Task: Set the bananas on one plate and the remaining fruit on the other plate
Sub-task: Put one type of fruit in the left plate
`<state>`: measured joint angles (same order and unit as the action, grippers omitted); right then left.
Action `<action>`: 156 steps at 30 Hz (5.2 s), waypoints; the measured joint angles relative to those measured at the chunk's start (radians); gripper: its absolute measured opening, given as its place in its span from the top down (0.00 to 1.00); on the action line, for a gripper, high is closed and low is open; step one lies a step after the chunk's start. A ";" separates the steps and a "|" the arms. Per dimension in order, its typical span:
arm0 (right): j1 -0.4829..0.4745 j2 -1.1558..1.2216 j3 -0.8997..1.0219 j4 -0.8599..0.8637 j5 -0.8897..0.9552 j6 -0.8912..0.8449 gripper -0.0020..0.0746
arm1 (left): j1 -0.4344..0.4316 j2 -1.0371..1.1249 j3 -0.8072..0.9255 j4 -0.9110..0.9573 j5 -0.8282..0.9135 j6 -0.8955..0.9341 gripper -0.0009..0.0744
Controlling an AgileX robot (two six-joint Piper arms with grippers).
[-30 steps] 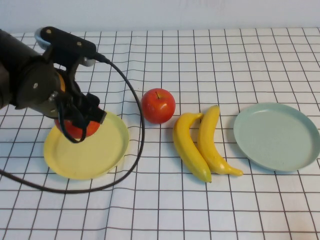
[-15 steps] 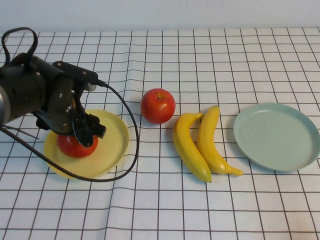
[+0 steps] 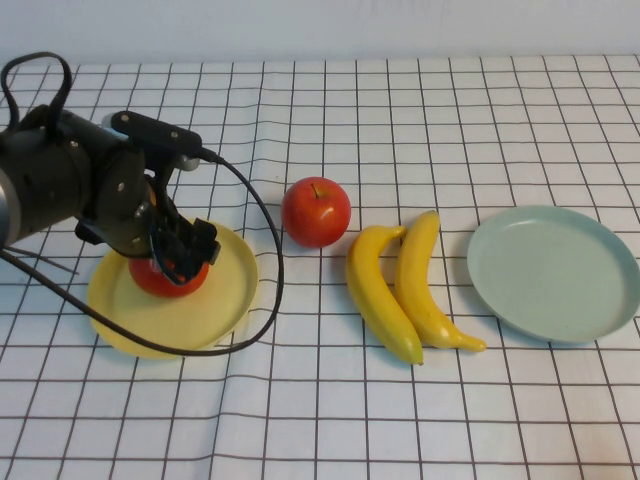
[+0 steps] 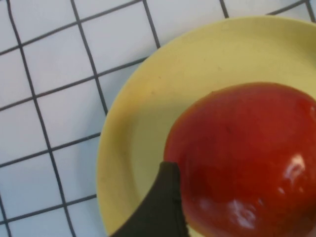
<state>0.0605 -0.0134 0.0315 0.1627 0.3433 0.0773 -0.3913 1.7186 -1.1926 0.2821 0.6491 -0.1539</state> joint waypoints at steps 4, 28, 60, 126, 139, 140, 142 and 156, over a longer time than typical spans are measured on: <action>0.000 0.000 0.000 0.000 0.000 0.000 0.99 | 0.000 -0.006 -0.043 0.003 0.053 0.025 0.10; 0.000 0.000 0.000 0.000 0.000 0.000 0.99 | 0.000 -0.739 0.370 0.173 -0.112 -0.385 0.98; 0.000 0.000 0.000 0.000 0.000 0.000 0.99 | 0.088 -1.432 0.995 0.150 -0.525 -0.535 0.99; 0.000 0.000 0.000 0.000 0.000 0.000 0.99 | 0.070 -0.309 0.146 1.451 -1.229 -1.578 0.99; 0.000 0.000 0.000 0.002 0.000 0.000 0.99 | 0.070 -0.219 0.060 1.495 -1.014 -1.626 0.99; 0.000 0.000 0.000 0.003 0.000 0.000 0.99 | 0.070 -0.215 0.060 1.495 -0.988 -1.636 0.99; 0.000 0.000 0.000 0.003 0.000 0.000 0.99 | 0.070 -0.215 0.060 1.492 -0.944 -1.653 0.99; 0.000 0.000 0.000 0.003 0.000 0.000 0.99 | 0.101 -0.178 0.055 0.835 -0.915 -1.041 0.99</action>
<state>0.0605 -0.0134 0.0315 0.1652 0.3433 0.0773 -0.2905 1.5410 -1.1374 1.1168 -0.2654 -1.1949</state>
